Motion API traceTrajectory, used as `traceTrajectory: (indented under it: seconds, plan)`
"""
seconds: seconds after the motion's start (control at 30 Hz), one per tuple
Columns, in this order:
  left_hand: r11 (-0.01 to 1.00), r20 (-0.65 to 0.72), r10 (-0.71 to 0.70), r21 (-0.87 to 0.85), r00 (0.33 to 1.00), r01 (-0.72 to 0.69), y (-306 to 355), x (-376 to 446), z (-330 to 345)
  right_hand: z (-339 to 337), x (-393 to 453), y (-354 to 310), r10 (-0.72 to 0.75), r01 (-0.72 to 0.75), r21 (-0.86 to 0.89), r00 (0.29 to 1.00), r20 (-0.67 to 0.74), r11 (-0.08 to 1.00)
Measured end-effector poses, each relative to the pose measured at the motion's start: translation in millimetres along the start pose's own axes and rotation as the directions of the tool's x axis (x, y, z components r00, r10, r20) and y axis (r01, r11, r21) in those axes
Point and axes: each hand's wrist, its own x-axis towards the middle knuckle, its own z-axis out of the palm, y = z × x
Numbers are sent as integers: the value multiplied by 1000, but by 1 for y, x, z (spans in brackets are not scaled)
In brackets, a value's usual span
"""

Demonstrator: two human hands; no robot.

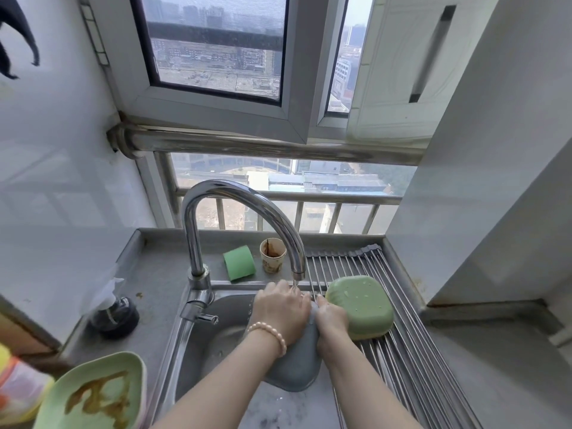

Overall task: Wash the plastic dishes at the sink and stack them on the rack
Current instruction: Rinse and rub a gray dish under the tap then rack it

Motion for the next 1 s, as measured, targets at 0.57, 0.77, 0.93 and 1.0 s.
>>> traceTrajectory:
  seconds: [0.57,0.77,0.93,1.0]
  plan:
    - [992,-9,-100,-82,995,99,-6,-32,13,-3,-10,-12,145,-143,170,989,1,975]
    - [798,374,-326,-383,868,465,-35,-5,-3,9,-3,3,77,-77,52,997,-6,996]
    - [274,518,-405,-717,753,641,-49,2,-5,2,-9,-19,29,-16,-165,996,79,986]
    - [93,532,-471,-763,704,639,-43,0,2,2,-17,-37,-116,124,-458,992,45,880]
